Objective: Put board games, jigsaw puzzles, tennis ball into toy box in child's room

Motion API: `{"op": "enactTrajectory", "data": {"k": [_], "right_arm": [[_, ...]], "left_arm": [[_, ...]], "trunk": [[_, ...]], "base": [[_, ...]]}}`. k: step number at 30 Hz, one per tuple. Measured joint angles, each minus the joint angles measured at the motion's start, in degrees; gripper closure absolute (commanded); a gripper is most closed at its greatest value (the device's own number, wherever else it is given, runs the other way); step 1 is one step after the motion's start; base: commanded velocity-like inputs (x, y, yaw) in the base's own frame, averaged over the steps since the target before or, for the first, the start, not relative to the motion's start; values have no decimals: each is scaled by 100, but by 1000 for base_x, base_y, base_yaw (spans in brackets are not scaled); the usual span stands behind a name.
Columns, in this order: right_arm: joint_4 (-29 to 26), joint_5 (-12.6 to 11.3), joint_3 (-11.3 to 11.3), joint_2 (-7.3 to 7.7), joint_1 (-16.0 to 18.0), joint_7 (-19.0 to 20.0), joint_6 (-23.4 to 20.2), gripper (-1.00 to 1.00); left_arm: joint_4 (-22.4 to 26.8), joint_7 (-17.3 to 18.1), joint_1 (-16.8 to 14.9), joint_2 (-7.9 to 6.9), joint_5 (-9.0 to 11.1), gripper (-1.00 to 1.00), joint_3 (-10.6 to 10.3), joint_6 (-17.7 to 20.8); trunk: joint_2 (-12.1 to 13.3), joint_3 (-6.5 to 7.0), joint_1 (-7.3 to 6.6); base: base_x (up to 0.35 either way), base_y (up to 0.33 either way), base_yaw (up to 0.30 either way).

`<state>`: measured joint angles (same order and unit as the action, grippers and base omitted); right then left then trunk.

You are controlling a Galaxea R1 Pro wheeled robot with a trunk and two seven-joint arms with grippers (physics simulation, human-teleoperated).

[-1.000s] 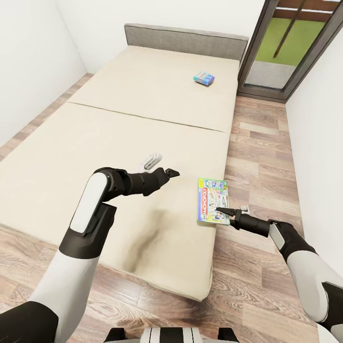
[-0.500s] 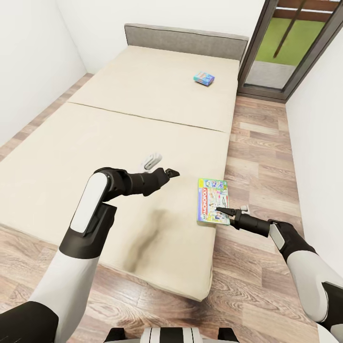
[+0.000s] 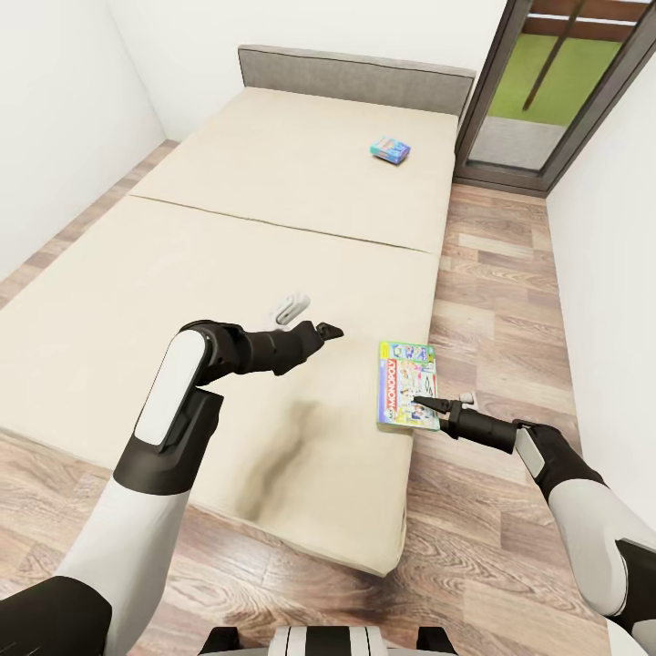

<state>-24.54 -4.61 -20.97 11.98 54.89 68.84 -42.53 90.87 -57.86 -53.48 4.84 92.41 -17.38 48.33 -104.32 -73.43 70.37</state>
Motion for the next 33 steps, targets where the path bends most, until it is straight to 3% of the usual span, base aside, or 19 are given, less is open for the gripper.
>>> {"op": "enactTrajectory", "data": {"k": [33], "right_arm": [[-560, -160, -30, 3, -100, 26, -116, 100]], "left_arm": [[-49, 17, 94, 4, -58, -100, -5, 0]], "trunk": [[0, 1, 0]], "base": [[0, 0, 0]]}}
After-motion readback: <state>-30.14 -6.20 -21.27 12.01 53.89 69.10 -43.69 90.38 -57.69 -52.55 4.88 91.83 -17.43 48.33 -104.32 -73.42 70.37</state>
